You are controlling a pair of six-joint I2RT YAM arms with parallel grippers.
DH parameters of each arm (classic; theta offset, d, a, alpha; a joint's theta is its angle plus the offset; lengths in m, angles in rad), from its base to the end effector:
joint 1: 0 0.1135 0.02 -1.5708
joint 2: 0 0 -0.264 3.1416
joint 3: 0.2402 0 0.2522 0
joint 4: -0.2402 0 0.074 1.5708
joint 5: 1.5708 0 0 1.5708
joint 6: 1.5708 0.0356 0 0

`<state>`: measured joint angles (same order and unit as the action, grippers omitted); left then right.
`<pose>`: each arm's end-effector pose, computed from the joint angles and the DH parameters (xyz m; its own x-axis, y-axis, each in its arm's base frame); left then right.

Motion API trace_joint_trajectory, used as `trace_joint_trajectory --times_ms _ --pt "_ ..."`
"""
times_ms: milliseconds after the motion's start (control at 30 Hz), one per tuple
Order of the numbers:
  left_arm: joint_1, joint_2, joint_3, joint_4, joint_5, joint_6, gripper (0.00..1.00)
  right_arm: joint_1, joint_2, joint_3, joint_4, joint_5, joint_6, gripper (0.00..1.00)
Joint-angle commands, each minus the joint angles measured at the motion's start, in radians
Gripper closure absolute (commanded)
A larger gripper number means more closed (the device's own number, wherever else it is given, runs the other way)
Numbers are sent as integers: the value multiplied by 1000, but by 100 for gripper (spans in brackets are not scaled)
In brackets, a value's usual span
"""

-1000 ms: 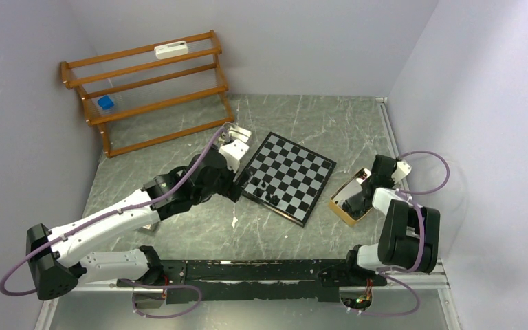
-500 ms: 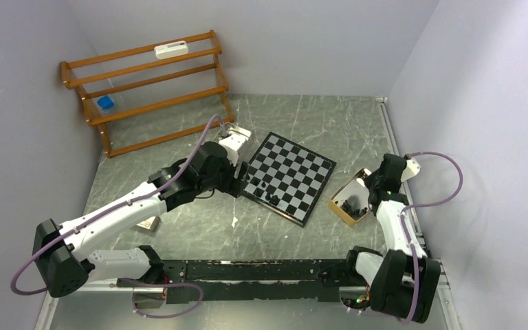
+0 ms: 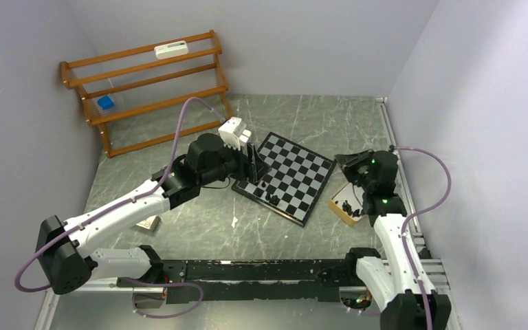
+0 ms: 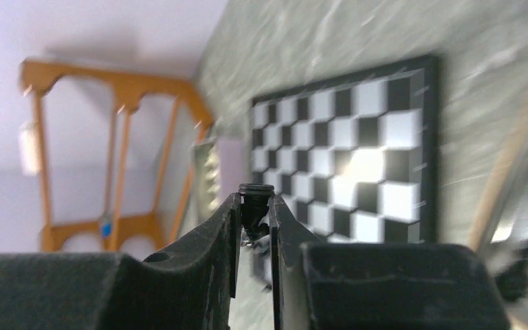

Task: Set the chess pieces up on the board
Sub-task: Pick up the chess piece from the storage box.

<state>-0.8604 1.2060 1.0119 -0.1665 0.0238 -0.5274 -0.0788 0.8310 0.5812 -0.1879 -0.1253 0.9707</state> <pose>0.1821 -0.2130 0.3331 -0.5876 -0.0885 -0.8043 0.5517 0.6834 -0.4782 0.1930 -0.0108 0.2597 -0.2673 0.8425 -0.4678 0.3291 0.5360 0.7774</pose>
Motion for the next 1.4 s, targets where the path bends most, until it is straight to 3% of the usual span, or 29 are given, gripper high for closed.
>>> trace_joint_trajectory --times_ms 0,300,767,1167,1367 --pt "5 24 -53 253 61 -104 28 176 -17 -23 121 -54 221 92" --pt "-90 131 -70 398 2 -79 34 454 34 -109 376 19 462 92" --pt "-153 256 -14 446 -155 -15 47 476 73 -125 469 -33 499 92" --pt "-169 289 30 510 -157 -10 44 491 58 -149 476 -20 513 92" --pt "-171 314 51 493 -215 -13 55 506 50 -152 482 -11 514 93"
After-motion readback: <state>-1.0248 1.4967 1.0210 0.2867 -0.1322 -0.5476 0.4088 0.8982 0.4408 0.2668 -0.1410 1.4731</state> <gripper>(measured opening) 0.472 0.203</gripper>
